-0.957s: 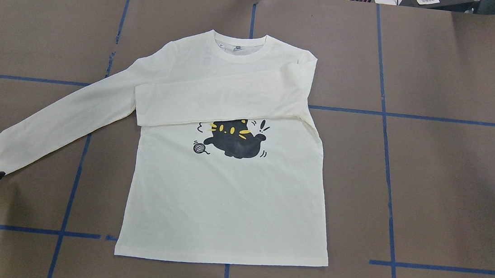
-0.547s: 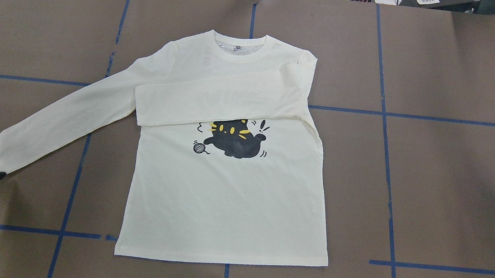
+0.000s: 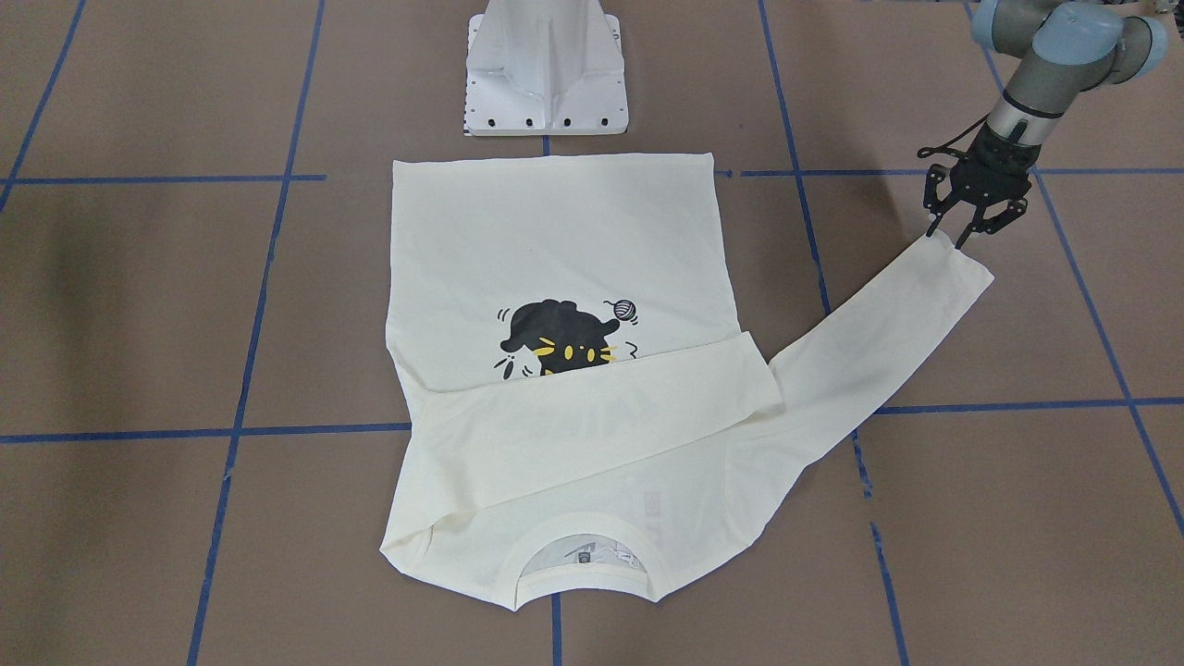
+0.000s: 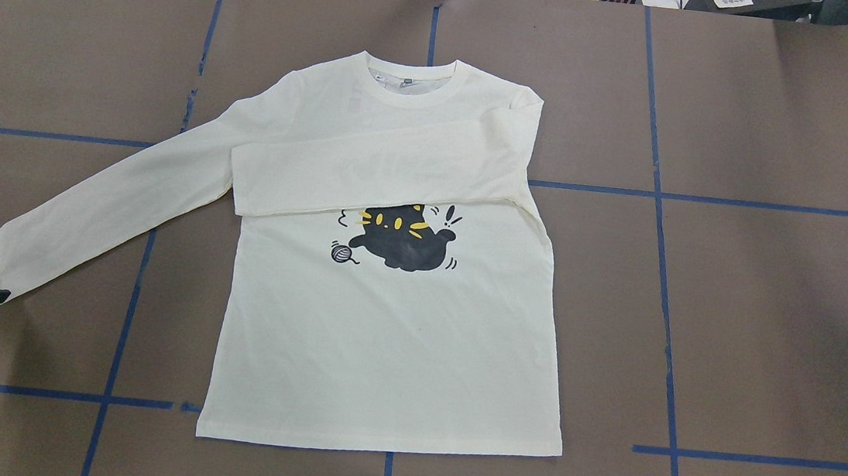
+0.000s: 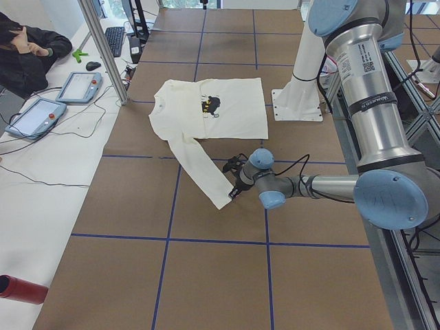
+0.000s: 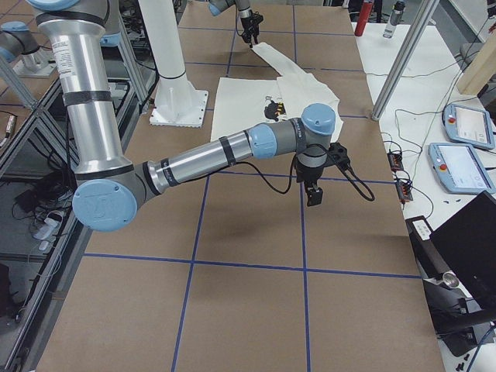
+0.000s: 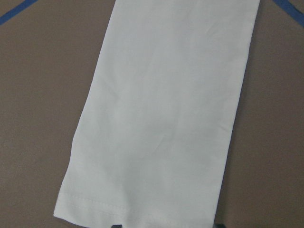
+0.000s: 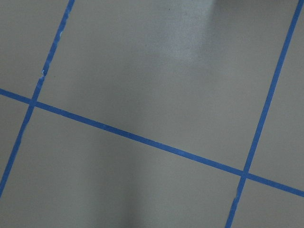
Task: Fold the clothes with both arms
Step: 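Lower the left gripper and grasp the cuff of the other sleeve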
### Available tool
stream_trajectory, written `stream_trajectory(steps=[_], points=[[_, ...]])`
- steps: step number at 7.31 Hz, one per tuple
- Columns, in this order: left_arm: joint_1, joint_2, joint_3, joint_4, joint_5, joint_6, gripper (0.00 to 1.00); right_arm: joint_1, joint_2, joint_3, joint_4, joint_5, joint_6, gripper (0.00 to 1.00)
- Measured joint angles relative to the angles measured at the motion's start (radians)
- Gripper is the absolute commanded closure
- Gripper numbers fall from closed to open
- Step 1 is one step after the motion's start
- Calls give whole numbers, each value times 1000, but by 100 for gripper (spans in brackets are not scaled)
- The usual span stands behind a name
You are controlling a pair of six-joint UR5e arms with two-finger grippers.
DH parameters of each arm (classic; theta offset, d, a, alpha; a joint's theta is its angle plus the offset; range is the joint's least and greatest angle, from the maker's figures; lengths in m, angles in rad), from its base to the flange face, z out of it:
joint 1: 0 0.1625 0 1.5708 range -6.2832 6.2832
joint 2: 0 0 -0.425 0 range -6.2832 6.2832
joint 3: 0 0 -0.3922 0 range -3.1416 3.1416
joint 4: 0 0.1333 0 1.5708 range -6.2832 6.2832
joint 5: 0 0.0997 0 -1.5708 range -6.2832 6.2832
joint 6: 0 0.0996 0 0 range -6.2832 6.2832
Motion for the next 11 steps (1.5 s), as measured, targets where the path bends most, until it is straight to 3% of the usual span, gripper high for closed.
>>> stream_trajectory(steps=[1, 2, 3, 4, 11], points=[[0, -1, 2, 0, 0, 0, 99, 1, 0, 1, 0, 0, 0, 0], [0, -3, 4, 0, 0, -1, 83, 1, 0, 1, 0, 0, 0, 0], [0, -5, 5, 0, 0, -1, 36, 2, 0, 1, 0, 0, 0, 0], [0, -6, 4, -1, 0, 0, 27, 2, 0, 1, 0, 0, 0, 0], [1, -12, 6, -1, -1, 2, 26, 3, -4, 1, 0, 0, 3, 0]])
